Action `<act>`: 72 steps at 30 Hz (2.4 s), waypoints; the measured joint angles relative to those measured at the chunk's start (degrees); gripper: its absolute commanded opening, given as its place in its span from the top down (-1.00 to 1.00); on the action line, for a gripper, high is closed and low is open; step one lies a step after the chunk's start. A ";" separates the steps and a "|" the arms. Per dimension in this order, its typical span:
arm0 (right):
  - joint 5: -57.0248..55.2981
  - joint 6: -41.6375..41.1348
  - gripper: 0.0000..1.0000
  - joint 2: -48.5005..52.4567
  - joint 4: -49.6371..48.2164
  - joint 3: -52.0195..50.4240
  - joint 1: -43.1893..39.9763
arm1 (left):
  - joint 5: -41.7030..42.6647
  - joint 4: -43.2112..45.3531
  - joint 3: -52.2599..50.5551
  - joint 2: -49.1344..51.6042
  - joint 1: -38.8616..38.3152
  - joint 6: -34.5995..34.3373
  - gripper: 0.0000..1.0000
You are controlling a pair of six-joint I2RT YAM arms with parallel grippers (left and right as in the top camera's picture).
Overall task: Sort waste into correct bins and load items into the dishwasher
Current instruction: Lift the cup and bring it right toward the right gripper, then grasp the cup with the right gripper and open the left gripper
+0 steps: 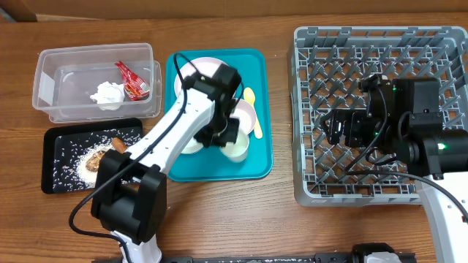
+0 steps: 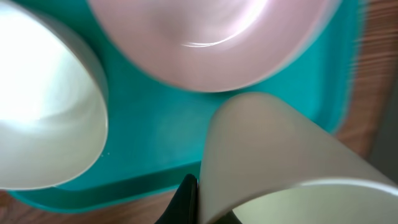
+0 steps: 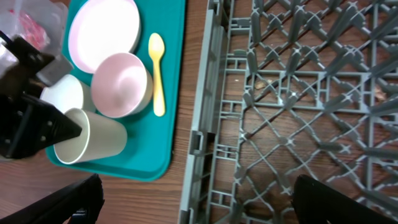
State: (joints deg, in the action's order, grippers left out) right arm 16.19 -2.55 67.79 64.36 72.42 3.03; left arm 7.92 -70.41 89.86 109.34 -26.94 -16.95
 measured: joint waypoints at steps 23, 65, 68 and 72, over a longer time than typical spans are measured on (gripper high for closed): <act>44.83 -2.14 -0.98 6.60 -35.65 0.00 0.79 | 70.10 -1.51 24.55 0.20 19.19 18.86 0.92; 57.77 -9.49 -0.33 11.65 -47.82 -0.13 0.00 | 67.80 7.26 24.55 0.22 8.66 12.81 0.55; 58.12 -9.42 -0.32 11.65 -45.00 -0.09 -2.43 | 67.10 7.23 24.55 0.22 8.90 12.81 0.55; 54.51 -9.44 -0.33 11.54 -38.56 -0.11 -7.61 | 66.10 7.23 24.57 0.22 9.75 12.79 0.58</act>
State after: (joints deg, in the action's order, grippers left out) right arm 70.70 -11.99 79.33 25.80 72.31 -4.58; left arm 74.02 -63.18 114.43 109.56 -17.19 -4.16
